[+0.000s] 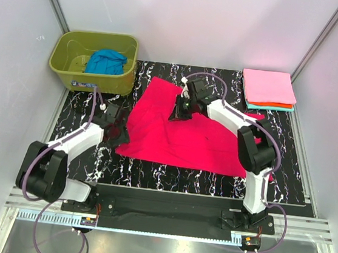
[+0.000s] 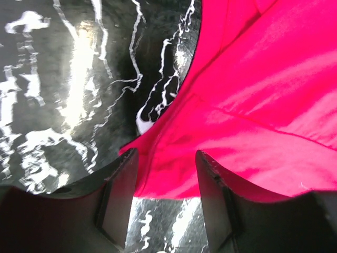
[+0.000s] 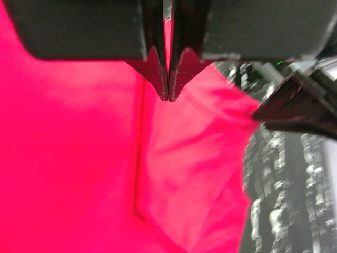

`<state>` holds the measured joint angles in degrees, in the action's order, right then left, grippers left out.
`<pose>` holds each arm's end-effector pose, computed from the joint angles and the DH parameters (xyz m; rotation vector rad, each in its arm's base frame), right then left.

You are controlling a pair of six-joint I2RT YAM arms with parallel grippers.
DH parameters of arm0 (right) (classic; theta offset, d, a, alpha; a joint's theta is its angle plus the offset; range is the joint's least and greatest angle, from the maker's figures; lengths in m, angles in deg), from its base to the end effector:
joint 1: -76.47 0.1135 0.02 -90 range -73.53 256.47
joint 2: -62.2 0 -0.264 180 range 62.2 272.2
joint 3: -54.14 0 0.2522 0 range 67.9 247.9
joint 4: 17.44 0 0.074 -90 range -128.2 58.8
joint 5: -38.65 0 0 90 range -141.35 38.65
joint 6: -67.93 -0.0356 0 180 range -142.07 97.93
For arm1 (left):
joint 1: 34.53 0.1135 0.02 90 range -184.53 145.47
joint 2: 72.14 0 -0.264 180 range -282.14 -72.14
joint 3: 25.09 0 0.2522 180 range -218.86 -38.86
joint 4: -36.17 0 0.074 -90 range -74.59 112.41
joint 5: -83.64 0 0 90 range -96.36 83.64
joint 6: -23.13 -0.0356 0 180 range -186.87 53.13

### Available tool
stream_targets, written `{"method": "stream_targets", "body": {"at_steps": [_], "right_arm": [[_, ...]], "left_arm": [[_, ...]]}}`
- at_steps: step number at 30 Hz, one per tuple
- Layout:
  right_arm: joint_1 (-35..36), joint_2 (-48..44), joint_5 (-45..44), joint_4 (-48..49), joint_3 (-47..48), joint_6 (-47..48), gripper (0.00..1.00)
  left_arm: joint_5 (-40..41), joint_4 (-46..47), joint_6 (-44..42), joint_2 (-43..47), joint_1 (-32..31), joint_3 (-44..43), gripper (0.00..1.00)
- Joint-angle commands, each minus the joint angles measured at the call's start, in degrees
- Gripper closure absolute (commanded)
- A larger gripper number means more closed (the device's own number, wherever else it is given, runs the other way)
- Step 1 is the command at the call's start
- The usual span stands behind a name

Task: Fold and stack the t-shirts
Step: Fold the tshirt

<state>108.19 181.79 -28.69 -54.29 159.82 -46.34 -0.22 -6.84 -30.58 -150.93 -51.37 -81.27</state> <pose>0.3864 0.2550 0.1997 -0.3510 2.5590 0.8869 0.2372 -0.0678 0.1759 -0.4889 2.6667 -0.1319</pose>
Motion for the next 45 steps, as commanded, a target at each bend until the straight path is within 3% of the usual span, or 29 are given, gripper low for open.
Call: {"method": "stream_targets", "body": {"at_steps": [1,6,11,18,28,31,32,35,37,41,45], "right_arm": [[2.7,-6.6,4.3,2.7,-6.8,-6.0,0.95],[6.2,-8.0,6.1,11.6,-15.5,-11.4,0.96],[6.2,-8.1,0.9,11.8,-20.4,-10.9,0.96],[6.1,-12.7,-1.3,11.1,-26.0,-10.1,0.91],[2.6,-26.4,-12.4,-2.3,-31.4,-14.2,0.92],[-2.2,-31.2,-14.8,-4.5,-35.4,-14.6,0.93],[-3.3,-32.2,-15.4,-5.1,-36.3,-14.5,0.93],[-8.2,-34.3,-18.8,-7.8,-36.2,-14.3,0.96],[-11.3,-33.8,-20.2,-8.2,-35.0,-13.6,0.97],[-13.9,-29.9,-24.1,-11.4,-30.6,-11.4,0.99],[-15.5,-26.3,-26.3,-14.1,-31.6,-13.1,1.00]], "left_arm": [[2.6,-1.2,-0.6,5.6,-1.2,-3.2,0.46],[-2.7,0.9,-0.4,5.6,-4.6,-5.8,0.45],[-3.0,3.1,4.7,2.0,-5.7,-1.9,0.47],[2.2,1.6,9.7,-2.7,-6.5,3.0,0.53],[10.6,-3.0,8.6,5.1,-6.5,-3.5,0.50],[7.5,-1.1,4.9,5.7,-6.5,-4.8,0.51],[2.0,0.7,2.6,5.6,-6.5,-5.4,0.52],[-5.6,7.3,-3.8,4.4,-6.5,-6.4,0.60],[-8.8,10.1,-4.3,2.0,-6.5,-7.3,0.76],[-12.3,9.9,-4.0,-4.6,-6.5,-12.0,0.94],[-10.0,9.4,-0.9,-9.2,-6.5,-10.5,0.97]]}}
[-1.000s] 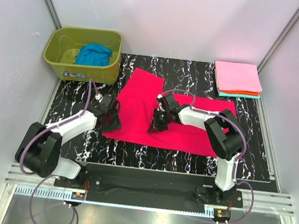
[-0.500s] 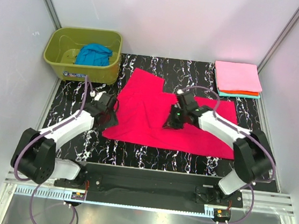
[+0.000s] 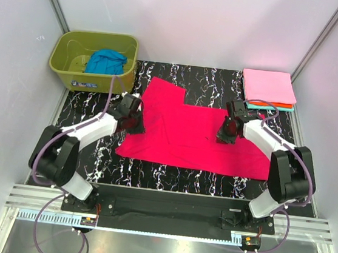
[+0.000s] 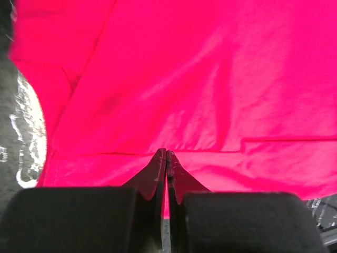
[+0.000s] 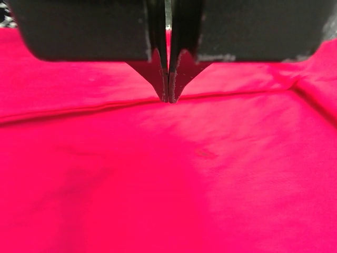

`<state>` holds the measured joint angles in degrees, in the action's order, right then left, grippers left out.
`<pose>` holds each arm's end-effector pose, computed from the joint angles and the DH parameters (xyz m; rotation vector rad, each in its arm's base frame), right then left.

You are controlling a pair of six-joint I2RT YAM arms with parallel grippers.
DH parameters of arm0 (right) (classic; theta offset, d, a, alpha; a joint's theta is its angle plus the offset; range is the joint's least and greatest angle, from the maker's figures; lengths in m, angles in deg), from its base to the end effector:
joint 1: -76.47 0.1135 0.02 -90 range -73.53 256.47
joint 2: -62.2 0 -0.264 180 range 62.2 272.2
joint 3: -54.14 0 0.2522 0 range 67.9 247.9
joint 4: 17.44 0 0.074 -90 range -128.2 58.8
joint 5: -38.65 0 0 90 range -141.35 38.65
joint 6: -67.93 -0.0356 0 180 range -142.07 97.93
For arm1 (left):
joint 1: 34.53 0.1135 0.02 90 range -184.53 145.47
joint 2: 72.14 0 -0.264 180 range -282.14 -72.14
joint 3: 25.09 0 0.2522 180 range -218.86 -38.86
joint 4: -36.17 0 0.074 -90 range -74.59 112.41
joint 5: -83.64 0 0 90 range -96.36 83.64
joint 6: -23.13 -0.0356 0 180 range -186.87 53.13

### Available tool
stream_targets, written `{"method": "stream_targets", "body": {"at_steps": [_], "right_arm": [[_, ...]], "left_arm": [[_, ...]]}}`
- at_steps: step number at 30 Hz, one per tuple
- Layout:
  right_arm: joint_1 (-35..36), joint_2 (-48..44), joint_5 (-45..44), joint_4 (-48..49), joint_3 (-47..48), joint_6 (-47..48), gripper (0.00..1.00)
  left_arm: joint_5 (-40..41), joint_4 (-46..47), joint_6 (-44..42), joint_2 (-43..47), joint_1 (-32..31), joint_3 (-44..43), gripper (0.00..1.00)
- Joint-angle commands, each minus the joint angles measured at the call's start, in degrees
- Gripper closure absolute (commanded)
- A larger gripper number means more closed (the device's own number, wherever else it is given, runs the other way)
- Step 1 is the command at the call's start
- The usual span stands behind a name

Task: Fold and stack the t-shirts
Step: Fold the tshirt

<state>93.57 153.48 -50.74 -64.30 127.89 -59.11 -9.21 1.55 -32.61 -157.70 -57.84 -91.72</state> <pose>0.2998 0.0926 0.2026 0.4699 2.6925 0.2957 0.2778 -0.1216 0.2068 -0.2241 2.5588 -0.4632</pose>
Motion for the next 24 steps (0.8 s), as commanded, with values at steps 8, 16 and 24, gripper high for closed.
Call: {"method": "stream_targets", "body": {"at_steps": [8,16,24], "right_arm": [[-4.6,1.6,-5.1,-5.0,-6.4,-2.1,1.00],[-5.6,-2.1,-7.9,-7.2,-12.1,-1.7,1.00],[-6.7,-6.3,-6.5,-9.5,-15.4,-4.3,1.00]], "left_arm": [[2.1,1.3,3.9,-6.7,-2.4,4.3,0.95],[6.1,0.9,9.5,-3.8,-5.5,12.2,0.93],[7.5,-0.5,11.0,1.2,-7.2,15.0,0.93]]}}
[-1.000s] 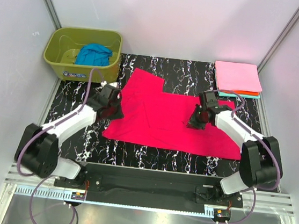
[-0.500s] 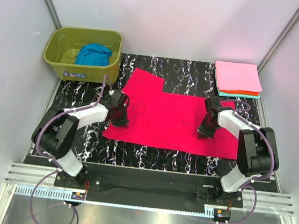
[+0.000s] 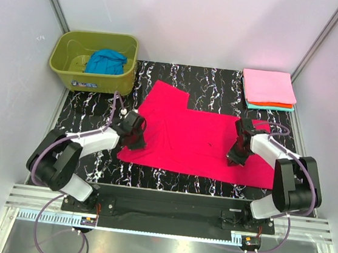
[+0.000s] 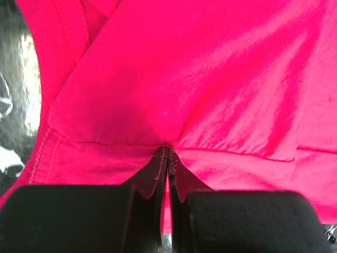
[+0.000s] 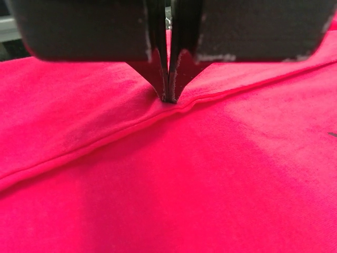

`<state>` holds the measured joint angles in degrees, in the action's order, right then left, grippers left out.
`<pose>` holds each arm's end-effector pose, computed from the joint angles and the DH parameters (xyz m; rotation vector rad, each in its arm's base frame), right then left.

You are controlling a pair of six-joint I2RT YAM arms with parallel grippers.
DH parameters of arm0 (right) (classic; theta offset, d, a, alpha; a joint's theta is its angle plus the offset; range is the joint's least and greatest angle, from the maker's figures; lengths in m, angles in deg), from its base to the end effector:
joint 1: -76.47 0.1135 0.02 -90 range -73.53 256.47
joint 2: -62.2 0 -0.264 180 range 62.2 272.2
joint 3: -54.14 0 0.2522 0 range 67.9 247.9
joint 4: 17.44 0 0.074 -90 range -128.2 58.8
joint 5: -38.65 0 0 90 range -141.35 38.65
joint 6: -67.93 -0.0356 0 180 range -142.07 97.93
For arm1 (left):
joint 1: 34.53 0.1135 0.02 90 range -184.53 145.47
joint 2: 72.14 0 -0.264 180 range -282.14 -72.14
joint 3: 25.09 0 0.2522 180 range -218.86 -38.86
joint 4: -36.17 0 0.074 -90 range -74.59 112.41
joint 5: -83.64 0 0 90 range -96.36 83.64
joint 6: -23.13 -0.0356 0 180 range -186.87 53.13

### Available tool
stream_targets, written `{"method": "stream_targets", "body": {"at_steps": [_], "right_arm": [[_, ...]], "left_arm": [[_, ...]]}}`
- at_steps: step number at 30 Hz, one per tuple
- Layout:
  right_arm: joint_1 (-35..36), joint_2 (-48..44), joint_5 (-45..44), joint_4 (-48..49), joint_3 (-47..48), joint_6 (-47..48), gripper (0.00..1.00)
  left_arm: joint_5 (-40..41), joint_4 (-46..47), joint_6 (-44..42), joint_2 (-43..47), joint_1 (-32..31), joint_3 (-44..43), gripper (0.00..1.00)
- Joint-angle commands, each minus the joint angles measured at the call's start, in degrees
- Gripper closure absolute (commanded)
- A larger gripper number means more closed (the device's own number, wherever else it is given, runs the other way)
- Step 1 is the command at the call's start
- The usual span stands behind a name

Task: Fold and stack the t-shirts
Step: Fold the tshirt

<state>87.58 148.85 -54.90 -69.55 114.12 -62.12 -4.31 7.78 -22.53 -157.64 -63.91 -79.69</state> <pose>0.2470 0.0463 0.1564 0.7428 2.8426 0.0425 0.2373 -0.1322 0.1530 -0.3597 2.6391 -0.4006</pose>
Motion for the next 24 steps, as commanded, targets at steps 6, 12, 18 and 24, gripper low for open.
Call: {"method": "stream_targets", "body": {"at_steps": [6,12,18,24], "right_arm": [[-1.4,-6.2,-2.3,-5.9,-3.5,-2.5,1.00],[-1.4,-7.7,1.0,-7.1,4.1,0.5,0.91],[-2.0,-5.2,2.4,-7.4,19.7,12.4,0.85],[-7.0,-5.5,7.9,0.4,25.3,21.5,0.79]], "left_arm": [[1.8,-9.3,4.2,9.5,-5.0,5.4,0.91],[5.9,-14.7,-4.6,16.3,-4.8,-7.7,0.63],[1.9,-15.3,-25.0,8.6,2.7,-26.0,0.56],[-7.3,-16.2,-33.5,-7.2,8.9,-45.2,0.57]]}}
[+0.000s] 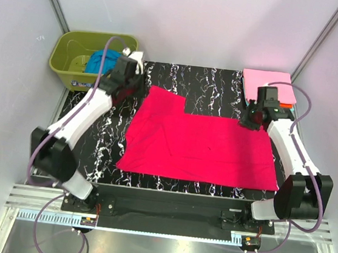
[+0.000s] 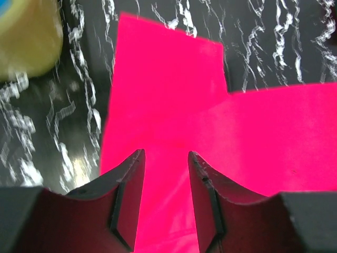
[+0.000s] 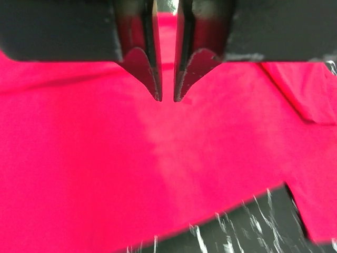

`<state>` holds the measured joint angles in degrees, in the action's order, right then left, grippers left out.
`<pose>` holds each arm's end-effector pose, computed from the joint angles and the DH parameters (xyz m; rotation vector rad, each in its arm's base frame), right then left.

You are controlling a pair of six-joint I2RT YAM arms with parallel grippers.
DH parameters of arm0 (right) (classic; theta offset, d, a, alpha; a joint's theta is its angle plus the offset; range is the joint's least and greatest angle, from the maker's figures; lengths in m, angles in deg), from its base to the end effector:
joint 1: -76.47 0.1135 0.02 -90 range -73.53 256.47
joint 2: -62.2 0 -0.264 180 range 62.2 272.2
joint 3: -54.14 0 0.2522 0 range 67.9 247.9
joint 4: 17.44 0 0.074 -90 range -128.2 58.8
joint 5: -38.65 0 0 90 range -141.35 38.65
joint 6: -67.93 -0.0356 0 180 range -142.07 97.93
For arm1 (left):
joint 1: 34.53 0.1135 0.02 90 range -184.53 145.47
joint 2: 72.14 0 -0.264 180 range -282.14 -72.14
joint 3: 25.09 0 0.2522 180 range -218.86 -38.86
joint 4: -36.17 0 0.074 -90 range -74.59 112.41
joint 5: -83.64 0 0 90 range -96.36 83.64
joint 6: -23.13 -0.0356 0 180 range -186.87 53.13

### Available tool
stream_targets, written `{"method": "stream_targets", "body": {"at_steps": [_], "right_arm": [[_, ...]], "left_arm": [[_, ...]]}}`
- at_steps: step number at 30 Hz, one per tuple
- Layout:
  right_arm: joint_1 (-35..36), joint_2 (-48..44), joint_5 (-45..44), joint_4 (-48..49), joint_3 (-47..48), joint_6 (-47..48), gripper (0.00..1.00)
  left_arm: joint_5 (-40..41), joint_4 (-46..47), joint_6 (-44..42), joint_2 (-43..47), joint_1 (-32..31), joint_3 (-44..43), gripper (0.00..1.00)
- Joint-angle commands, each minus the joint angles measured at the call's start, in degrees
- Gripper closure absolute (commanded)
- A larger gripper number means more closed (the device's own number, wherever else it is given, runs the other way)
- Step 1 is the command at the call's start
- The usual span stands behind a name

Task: Fold and stack the t-shirts
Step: Fold the tshirt

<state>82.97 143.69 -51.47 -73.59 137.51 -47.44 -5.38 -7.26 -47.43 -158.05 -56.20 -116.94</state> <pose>0.2951 0.0335 0.2939 0.4160 2.4981 0.2216 0.3152 -0.1246 0.3362 0.0343 2.2508 -0.3718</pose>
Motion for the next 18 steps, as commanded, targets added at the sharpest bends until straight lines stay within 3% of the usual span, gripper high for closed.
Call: {"method": "stream_targets", "body": {"at_steps": [1,3,11,13,18], "right_arm": [[-2.4,-0.4,4.8,5.1,2.4,7.8,0.76],[-2.3,0.7,6.4,6.3,3.8,8.9,0.75],[-3.8,7.6,6.4,7.8,4.2,10.2,0.70],[-4.3,7.7,10.0,13.4,1.7,8.2,0.67],[-4.5,11.2,13.0,17.7,2.6,4.4,0.61]], "left_arm": [[-6.9,-2.1,-9.7,-9.3,1.4,-10.9,0.57],[-7.2,-5.7,-12.2,-16.4,1.4,-19.2,0.57],[4.1,-10.8,-15.5,-37.1,1.5,-35.9,0.44],[4.2,-11.4,-15.1,-40.5,2.2,-40.8,0.39],[1.3,-11.5,-13.6,-50.1,3.5,-49.3,0.40]]}}
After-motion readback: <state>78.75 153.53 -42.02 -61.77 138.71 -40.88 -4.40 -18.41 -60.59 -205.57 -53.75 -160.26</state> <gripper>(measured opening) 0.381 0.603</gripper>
